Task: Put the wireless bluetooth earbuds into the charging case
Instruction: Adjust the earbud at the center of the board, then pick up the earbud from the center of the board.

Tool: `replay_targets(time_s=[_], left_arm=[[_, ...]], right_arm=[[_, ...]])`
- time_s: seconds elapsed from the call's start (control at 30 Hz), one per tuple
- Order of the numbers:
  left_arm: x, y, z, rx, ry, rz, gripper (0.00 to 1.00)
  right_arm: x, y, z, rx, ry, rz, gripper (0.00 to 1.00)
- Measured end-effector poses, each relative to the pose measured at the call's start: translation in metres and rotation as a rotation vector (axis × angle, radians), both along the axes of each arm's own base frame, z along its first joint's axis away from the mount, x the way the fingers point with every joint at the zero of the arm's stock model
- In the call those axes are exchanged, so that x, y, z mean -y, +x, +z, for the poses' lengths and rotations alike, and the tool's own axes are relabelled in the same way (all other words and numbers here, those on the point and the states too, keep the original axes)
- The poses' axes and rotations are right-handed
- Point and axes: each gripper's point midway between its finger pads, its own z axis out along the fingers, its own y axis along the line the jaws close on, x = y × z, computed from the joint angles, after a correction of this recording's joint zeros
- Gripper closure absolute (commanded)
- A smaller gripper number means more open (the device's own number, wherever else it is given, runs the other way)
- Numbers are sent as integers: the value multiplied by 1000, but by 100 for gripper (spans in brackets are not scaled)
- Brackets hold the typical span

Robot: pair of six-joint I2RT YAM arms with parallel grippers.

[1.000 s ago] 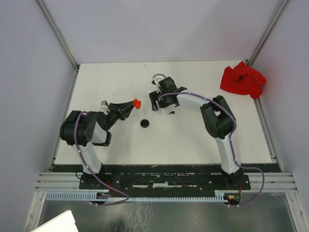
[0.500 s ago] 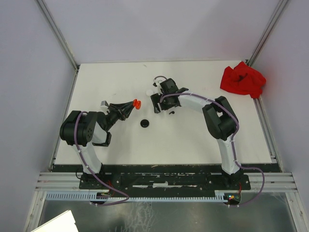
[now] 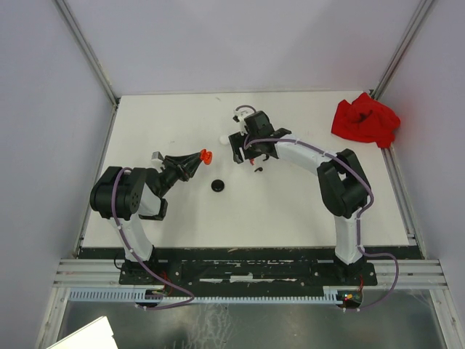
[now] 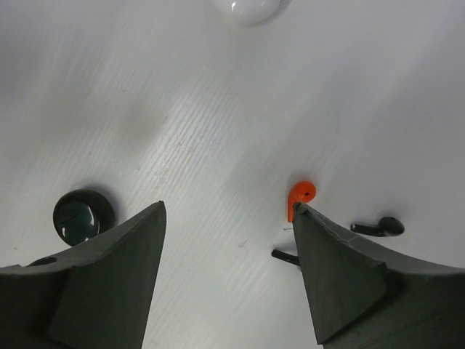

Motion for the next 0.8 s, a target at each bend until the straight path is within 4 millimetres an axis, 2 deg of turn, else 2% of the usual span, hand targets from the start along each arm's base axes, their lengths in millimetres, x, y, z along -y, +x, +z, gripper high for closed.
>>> replay_targets(time_s=[0.2, 0.3, 0.43, 0.63, 0.8], left_arm=[[0, 0, 0, -1, 0, 0, 97], [0, 0, 0, 0, 0, 0, 97], [0, 0, 0, -1, 0, 0, 97], [0, 0, 0, 0, 0, 0, 97], [0, 0, 0, 0, 0, 0, 97]], right_arm=[[10, 19, 29, 38, -65, -82, 25], [13, 26, 35, 40, -96, -113, 26], [18, 27, 21, -2, -143, -135, 28], [25, 19, -14, -95, -201, -151, 31], [30, 16, -31, -143, -216, -167, 34]])
